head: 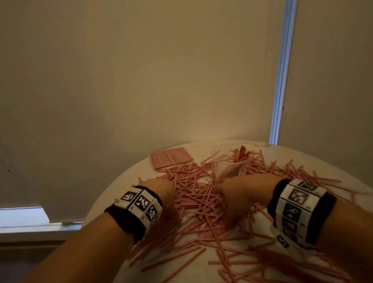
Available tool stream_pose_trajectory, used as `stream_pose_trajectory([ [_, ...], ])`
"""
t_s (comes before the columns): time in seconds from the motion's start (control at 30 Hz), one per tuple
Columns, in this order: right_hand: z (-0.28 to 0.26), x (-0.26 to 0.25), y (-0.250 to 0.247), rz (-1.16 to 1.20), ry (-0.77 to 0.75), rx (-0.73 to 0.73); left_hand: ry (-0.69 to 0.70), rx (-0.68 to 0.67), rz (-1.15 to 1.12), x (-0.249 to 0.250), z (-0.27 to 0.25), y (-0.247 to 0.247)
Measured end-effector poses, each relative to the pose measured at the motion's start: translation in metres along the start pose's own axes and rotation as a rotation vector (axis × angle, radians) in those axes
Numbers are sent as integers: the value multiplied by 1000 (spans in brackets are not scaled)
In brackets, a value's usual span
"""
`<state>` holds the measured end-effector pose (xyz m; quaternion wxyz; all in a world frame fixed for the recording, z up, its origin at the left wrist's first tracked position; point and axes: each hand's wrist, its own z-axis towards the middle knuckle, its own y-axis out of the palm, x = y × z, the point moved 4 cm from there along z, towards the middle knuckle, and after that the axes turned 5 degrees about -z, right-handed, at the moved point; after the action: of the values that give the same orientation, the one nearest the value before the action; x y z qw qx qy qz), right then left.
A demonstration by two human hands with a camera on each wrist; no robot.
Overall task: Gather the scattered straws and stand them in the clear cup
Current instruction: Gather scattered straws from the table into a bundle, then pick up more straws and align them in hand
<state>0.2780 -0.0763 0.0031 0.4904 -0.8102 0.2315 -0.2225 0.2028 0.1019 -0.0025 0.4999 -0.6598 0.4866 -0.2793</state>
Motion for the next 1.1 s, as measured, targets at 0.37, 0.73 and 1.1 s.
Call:
stream_pose_trajectory([
  [0.37,1,-15,23,-152,-12,103,121,40,-62,9,-23,16],
  [0.73,-26,-19,22,-177,-112,225,30,19,-166,-5,-22,23],
  [1.1,-35,-6,18,35,-93,263,65,-4,-205,4,-24,14],
])
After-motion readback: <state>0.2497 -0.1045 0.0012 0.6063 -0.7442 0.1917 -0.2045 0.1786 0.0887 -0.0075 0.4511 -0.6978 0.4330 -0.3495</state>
